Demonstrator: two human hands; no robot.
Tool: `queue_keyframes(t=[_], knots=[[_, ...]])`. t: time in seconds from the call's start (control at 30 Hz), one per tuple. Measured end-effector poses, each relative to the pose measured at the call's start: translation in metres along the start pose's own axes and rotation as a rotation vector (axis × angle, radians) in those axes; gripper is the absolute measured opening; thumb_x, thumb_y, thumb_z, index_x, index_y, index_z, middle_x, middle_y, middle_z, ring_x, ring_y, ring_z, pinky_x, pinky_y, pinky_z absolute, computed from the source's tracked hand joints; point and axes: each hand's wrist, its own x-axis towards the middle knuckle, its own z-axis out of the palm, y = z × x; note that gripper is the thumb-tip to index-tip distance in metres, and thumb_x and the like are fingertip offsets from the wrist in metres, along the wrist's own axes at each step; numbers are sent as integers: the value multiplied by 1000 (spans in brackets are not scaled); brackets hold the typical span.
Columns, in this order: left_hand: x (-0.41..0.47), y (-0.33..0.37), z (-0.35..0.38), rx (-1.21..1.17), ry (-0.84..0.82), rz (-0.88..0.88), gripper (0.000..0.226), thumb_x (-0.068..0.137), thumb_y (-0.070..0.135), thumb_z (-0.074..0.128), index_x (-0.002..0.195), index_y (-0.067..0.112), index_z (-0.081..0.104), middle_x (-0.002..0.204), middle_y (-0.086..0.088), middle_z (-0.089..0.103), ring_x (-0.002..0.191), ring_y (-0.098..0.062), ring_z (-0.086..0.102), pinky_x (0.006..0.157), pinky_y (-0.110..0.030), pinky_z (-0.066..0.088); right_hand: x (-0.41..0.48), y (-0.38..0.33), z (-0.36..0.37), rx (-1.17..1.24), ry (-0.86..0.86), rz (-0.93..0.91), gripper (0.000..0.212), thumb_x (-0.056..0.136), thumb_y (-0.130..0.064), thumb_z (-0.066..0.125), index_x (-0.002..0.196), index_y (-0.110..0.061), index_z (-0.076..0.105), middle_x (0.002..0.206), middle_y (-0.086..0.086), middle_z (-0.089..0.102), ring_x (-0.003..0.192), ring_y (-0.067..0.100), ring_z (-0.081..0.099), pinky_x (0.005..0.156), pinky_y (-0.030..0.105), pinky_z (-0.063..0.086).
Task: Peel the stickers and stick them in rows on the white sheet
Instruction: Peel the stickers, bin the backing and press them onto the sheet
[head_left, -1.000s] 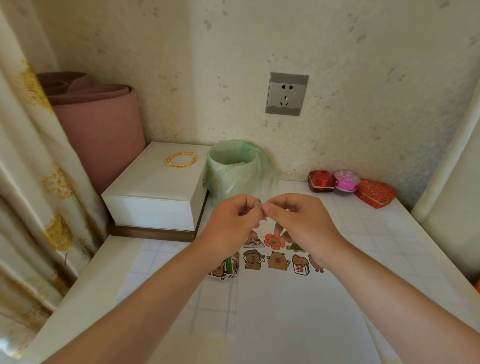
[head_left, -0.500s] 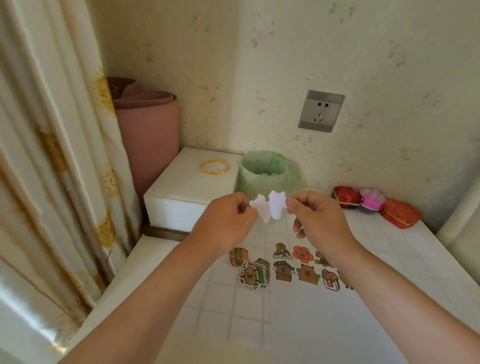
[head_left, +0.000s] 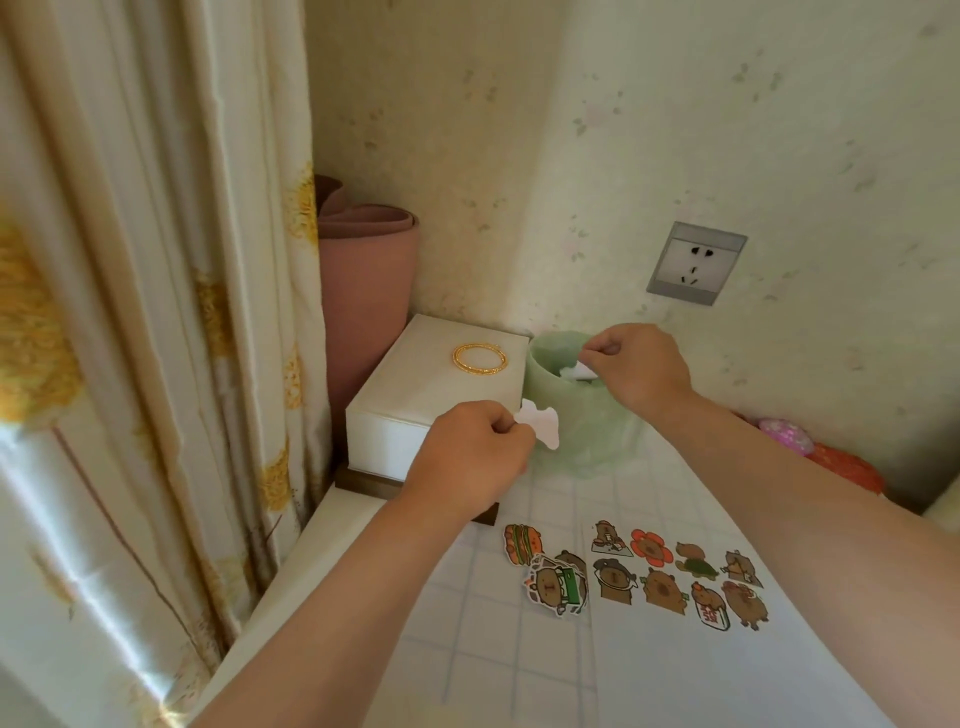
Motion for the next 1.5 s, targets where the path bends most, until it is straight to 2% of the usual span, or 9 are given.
queue_keyframes(t=[0.17, 0.33, 0.47, 0.63, 0.93, 1.1, 1.2, 1.27, 1.5], knots=[[-6, 4, 3, -20, -29, -17, 19, 84, 24, 53, 76, 16, 68, 70, 12, 73, 64, -15, 62, 77, -39, 61, -48, -11, -12, 176, 41, -143, 10, 92, -24, 67, 90, -30, 74, 89, -20, 68, 69, -9, 57, 71, 17, 44], [-18, 10, 19, -68, -124, -77, 20, 88, 21, 48, 84, 10, 65, 69, 4, 72, 53, -15, 58, 56, -25, 48, -125, -6, -34, 254, -54, -335, 13, 85, -25, 75, 96, -31, 74, 98, -19, 65, 60, 12, 57, 64, 19, 48], [-29, 18, 37, -189, -243, -228, 16, 91, 16, 47, 87, 11, 61, 68, 1, 67, 46, -15, 54, 46, -20, 41, -153, 18, -37, -3, -72, -456, 18, 77, -38, 81, 91, -38, 72, 103, -21, 58, 61, 6, 55, 58, 17, 42], [-39, 19, 54, -263, -337, -342, 13, 90, 15, 50, 85, 9, 60, 63, 2, 66, 50, -17, 55, 47, -22, 42, -167, 38, -36, -142, 60, -567, 11, 80, -27, 82, 83, -32, 73, 90, -17, 64, 51, -4, 35, 48, 20, 38], [-48, 17, 65, -532, -513, -455, 11, 90, 20, 53, 83, 14, 58, 72, 0, 63, 55, -17, 55, 47, -21, 42, -176, 53, -33, -163, 146, -572, 20, 78, -19, 82, 93, -30, 74, 78, -14, 67, 55, 5, 57, 44, 24, 46], [-56, 22, 64, -618, -526, -531, 26, 91, 32, 50, 89, 10, 63, 79, -5, 67, 58, -21, 57, 50, -23, 45, -180, 54, -40, -85, 40, -245, 5, 87, -38, 70, 83, -36, 72, 79, -16, 67, 56, 1, 50, 52, 19, 38], [-57, 20, 67, -376, -256, -381, 21, 94, 29, 56, 102, 10, 62, 87, -3, 70, 62, -19, 60, 53, -28, 49, -180, 55, -46, 372, -176, 151, 9, 86, -32, 74, 77, -29, 75, 69, -12, 69, 54, 8, 57, 59, 25, 43], [-59, 16, 69, -205, -165, -254, 17, 93, 27, 62, 104, 15, 65, 98, -1, 71, 71, -14, 63, 61, -30, 55, -182, 52, -53, 616, -286, 331, 4, 84, -23, 75, 80, -21, 76, 68, 4, 66, 55, 18, 54, 57, 29, 40], [-74, 14, 74, -131, -240, -155, 21, 86, 33, 74, 93, 13, 73, 80, -6, 72, 66, -15, 63, 59, -25, 50, -198, 44, -62, 762, -389, 439, 14, 86, -26, 74, 84, -11, 76, 65, -3, 65, 51, 16, 51, 49, 26, 35]])
